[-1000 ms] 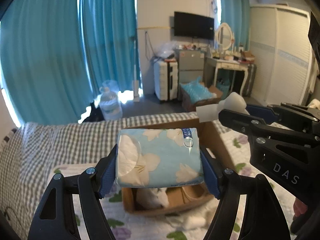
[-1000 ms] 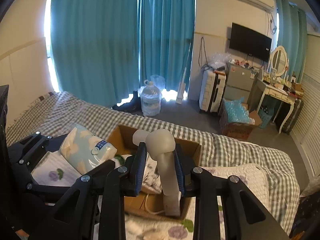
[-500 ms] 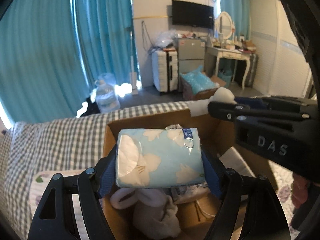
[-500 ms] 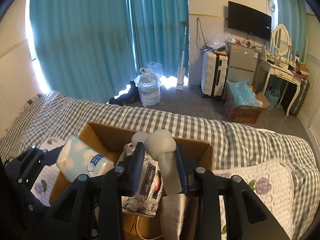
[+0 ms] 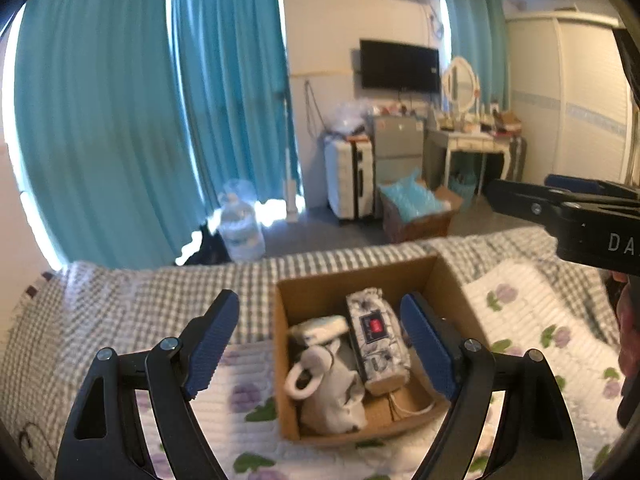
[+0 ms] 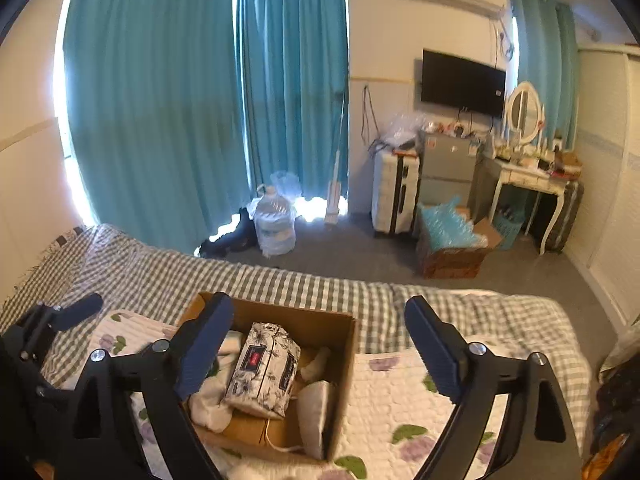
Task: Organize soft objects
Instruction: 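Drop the sock and blue tissue pack into the box, opening both tools, then grasp the cream cloth with the right tool while the left tool grasps the white cotton sock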
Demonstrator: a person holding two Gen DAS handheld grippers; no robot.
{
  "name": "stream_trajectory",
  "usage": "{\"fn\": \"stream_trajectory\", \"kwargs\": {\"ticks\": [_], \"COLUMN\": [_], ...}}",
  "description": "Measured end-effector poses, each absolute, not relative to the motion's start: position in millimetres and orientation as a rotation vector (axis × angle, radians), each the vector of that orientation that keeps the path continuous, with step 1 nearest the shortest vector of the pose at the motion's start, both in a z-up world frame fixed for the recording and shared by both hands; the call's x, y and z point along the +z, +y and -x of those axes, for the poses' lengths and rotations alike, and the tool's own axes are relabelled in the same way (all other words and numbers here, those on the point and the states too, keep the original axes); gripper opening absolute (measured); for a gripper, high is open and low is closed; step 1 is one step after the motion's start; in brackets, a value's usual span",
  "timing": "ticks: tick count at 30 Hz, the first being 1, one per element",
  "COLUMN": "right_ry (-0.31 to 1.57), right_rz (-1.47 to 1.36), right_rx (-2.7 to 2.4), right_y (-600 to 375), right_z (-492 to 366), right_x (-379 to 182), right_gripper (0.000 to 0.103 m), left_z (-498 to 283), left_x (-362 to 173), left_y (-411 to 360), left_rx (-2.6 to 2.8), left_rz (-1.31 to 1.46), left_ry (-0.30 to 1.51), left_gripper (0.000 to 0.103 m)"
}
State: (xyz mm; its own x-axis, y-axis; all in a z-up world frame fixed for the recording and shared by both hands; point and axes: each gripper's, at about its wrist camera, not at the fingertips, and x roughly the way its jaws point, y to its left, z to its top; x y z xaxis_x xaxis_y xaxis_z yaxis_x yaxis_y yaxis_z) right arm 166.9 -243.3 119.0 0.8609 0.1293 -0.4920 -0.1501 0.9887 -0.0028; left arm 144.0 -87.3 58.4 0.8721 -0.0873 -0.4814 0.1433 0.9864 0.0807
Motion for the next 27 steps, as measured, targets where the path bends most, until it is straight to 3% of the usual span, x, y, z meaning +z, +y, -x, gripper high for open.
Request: {"fn": "stream_trajectory", "kwargs": {"ticks": [1,6,13,19,27], "right_ry": [0.507,0.489,0.504,0.585,0.775], "right_rz": [0.049,0.093,0.142,0.169,0.164], "right_rx": [0.143,0.129,0.150,0.188,0.228], "right_y": [-244,-242,-235,-232,-235], "right_z": [-156,-104,-48,-32,-71], "right_x": [127,154,151,97,-11], "right_gripper": [0.095,0.103,0.103,0.103,0.103], "left_z": [-130,-89,-40,-32,-59], "left_x": [68,93,92,47,-37], "left_y": [-83,-64,-49,-48,-59], "left_rx": [-0.112,-0.107,-0.086,-0.093,-0.092], "left_rz": [-0.111,-0.088,-0.087,-0.062,-0.028], "left_ry": [0.481,0.430,0.438,0.513,0.675], "left_gripper": [0.102,0.103,0.103,0.103,0.103]}}
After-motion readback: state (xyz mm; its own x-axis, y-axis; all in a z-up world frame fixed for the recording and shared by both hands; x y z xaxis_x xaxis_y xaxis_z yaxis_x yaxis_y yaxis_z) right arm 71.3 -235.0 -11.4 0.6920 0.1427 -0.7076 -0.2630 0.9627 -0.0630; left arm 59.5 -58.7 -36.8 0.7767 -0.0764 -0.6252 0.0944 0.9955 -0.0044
